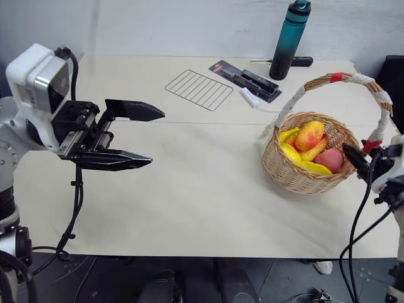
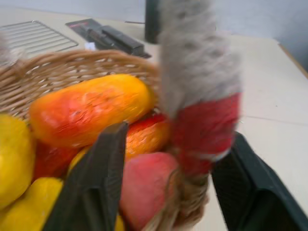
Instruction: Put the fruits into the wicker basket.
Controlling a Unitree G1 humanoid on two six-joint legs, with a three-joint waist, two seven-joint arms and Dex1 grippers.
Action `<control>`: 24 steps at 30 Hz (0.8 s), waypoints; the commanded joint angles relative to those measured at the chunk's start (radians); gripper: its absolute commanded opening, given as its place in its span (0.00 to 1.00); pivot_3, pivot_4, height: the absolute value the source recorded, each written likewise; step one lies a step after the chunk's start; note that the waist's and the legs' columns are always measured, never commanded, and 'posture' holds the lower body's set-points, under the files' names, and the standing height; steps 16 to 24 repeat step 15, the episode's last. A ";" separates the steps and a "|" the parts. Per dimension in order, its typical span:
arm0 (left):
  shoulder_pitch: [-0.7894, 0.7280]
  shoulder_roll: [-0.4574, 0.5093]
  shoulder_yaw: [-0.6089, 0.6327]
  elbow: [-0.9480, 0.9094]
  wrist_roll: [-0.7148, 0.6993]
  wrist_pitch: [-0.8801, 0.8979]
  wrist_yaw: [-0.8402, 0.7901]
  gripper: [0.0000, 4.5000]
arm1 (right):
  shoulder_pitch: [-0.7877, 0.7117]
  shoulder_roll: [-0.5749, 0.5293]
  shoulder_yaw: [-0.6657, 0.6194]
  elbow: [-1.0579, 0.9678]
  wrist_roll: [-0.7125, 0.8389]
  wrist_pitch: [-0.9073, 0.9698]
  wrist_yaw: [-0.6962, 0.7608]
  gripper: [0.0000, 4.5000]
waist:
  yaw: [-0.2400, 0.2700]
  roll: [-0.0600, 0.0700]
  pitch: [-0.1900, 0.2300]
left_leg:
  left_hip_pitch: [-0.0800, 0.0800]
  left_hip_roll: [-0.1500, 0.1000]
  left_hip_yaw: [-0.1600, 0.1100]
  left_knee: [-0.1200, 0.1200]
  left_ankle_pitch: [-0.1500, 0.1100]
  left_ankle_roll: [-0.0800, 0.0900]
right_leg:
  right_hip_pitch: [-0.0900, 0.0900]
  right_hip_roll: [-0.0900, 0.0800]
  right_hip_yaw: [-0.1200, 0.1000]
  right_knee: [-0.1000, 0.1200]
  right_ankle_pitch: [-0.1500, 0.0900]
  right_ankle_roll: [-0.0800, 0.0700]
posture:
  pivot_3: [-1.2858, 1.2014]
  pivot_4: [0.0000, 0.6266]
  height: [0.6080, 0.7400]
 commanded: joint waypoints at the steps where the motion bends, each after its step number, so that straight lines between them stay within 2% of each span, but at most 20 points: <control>1: 0.019 0.010 0.017 0.004 0.024 -0.027 -0.012 1.00 | 0.079 -0.114 -0.145 -0.066 0.057 0.064 0.087 0.85 | 0.005 0.001 0.000 | 0.000 0.000 0.000 0.000 0.000 0.000 | 0.000 0.000 0.001 0.000 0.000 0.000 | 0.52 0.24 1.00; 3: 0.032 0.015 0.020 0.014 0.034 -0.034 -0.020 1.00 | 0.172 -0.190 -0.224 -0.075 0.080 0.118 0.191 0.98 | 0.011 0.002 0.000 | 0.000 -0.001 0.000 0.000 0.000 0.001 | 0.000 -0.001 0.001 0.000 0.000 0.001 | 0.52 0.24 1.00; 7: 0.047 0.024 0.023 0.039 0.059 -0.054 -0.049 1.00 | 0.356 -0.322 -0.426 -0.006 0.142 0.250 0.448 0.99 | 0.013 0.001 0.000 | 0.001 -0.001 -0.001 0.000 -0.003 0.005 | 0.002 0.000 0.000 -0.002 -0.001 0.002 | 0.52 0.24 1.00; 9: 0.047 0.023 0.017 0.051 0.074 -0.066 -0.059 1.00 | 0.394 -0.358 -0.489 0.058 0.161 0.289 0.530 0.99 | 0.009 -0.001 0.001 | 0.003 -0.001 -0.002 0.000 -0.004 0.007 | 0.007 0.000 -0.001 -0.005 -0.001 0.003 | 0.52 0.24 1.00; 11: 0.044 0.017 0.008 0.066 0.096 -0.083 -0.068 1.00 | 0.415 -0.382 -0.518 0.105 0.165 0.310 0.587 0.99 | 0.003 -0.002 0.002 | 0.012 0.000 -0.002 -0.001 -0.005 0.009 | 0.017 0.000 -0.002 -0.009 -0.002 0.004 | 0.52 0.24 1.00; 14: 0.040 0.006 0.004 0.076 0.104 -0.087 -0.071 1.00 | 0.413 -0.380 -0.518 0.090 0.172 0.317 0.618 0.99 | -0.001 -0.002 0.002 | 0.015 0.001 -0.002 -0.003 -0.007 0.010 | 0.025 0.001 -0.002 -0.014 -0.002 0.005 | 0.52 0.24 1.00; 24: 0.040 0.005 0.003 0.076 0.105 -0.087 -0.072 1.00 | 0.410 -0.378 -0.518 0.086 0.173 0.321 0.621 0.99 | -0.001 -0.002 0.002 | 0.015 0.001 -0.002 -0.003 -0.007 0.010 | 0.025 0.001 -0.002 -0.015 -0.002 0.005 | 0.52 0.24 1.00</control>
